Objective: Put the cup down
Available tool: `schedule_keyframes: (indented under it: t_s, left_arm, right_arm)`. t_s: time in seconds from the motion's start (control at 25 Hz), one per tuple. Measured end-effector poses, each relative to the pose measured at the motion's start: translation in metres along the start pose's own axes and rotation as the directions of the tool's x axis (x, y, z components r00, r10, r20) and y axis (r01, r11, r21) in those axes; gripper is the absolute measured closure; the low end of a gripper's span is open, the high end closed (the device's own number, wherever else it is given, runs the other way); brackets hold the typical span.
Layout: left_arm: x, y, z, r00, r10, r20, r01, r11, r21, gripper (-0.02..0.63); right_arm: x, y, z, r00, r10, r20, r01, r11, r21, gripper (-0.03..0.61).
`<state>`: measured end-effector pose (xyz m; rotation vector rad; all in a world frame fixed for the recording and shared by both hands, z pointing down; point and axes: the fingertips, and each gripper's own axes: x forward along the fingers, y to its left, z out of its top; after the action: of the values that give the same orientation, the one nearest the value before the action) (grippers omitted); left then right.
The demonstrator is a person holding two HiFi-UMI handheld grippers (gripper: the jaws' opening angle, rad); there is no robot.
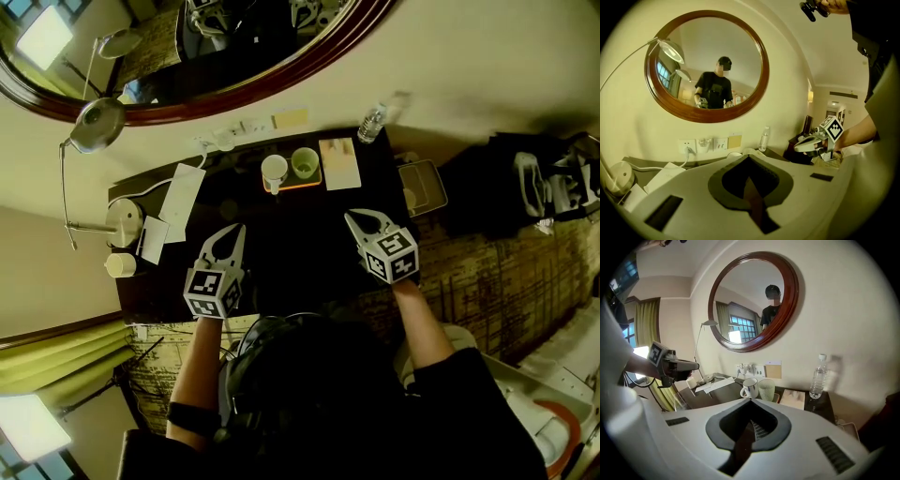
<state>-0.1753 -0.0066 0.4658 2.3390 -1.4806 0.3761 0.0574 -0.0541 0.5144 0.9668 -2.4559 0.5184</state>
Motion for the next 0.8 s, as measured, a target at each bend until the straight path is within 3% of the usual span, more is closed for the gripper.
schedule_keyframes:
  t_s: [0.28, 0.8]
  left_arm:
    - [0.002, -0.006, -0.003, 1.000, -0.012, -0.023, 0.012, 1.000, 0.014, 0.627]
    - [0.002, -0.008, -0.004, 0.999, -0.003, -0.040, 0.003, 1.000, 0.016, 0.627]
  right_arm:
    - [-0.007, -0.013, -0.008, 0.999, -0.042, 0.000, 0.042, 0.999, 0.016, 0.578]
    - [-0.007, -0.014, -0.012, 1.000, -0.030, 0.001, 0.030, 0.999, 0.009, 0.578]
